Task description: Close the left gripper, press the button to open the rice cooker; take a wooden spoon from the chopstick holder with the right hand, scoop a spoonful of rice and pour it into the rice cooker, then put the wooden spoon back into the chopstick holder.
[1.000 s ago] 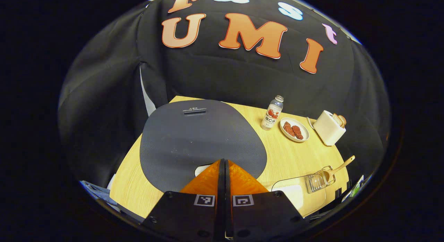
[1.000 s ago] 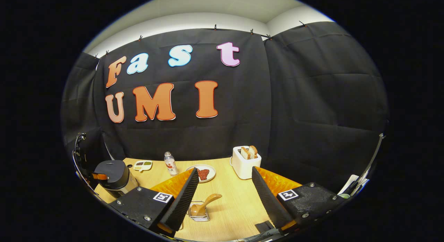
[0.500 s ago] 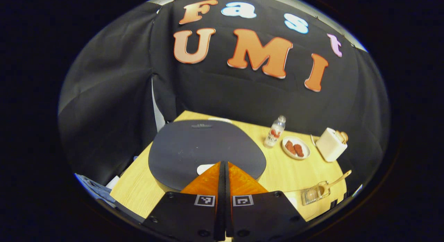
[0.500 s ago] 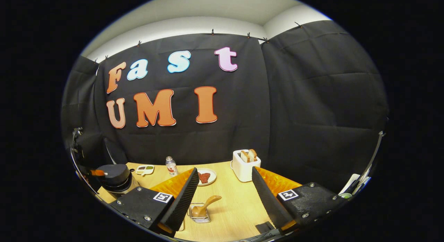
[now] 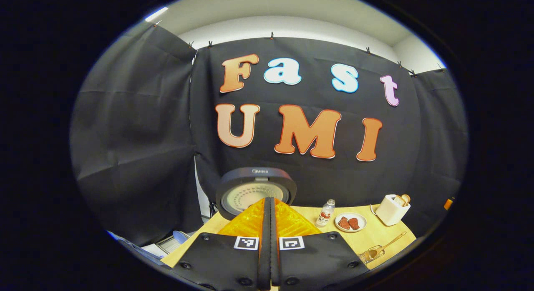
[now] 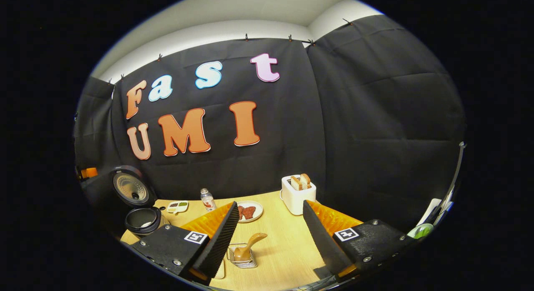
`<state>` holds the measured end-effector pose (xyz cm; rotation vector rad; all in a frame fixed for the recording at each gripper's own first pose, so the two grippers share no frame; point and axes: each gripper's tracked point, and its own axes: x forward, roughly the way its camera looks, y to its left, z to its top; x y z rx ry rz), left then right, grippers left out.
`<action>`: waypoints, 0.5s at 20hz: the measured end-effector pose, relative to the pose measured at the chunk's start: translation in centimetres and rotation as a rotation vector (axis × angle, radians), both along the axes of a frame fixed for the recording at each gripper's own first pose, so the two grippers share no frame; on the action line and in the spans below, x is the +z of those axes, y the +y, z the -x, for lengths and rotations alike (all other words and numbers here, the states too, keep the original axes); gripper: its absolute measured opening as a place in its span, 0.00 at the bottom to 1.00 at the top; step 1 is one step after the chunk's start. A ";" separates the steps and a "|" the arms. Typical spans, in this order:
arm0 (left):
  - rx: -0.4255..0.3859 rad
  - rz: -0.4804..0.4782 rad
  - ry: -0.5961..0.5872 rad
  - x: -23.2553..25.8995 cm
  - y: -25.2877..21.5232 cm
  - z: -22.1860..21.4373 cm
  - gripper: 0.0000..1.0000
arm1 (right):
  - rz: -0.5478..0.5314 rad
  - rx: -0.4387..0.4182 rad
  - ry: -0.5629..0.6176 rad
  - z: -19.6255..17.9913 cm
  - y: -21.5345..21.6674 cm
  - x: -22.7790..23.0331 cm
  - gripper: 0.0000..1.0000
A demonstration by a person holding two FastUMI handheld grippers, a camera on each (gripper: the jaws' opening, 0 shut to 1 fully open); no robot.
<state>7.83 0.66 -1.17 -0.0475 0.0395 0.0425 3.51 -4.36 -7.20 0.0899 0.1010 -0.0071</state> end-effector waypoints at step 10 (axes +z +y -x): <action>0.111 -0.045 -0.116 5.9 2.8 5.4 0.06 | -0.111 0.058 0.112 -3.6 2.1 -7.5 0.95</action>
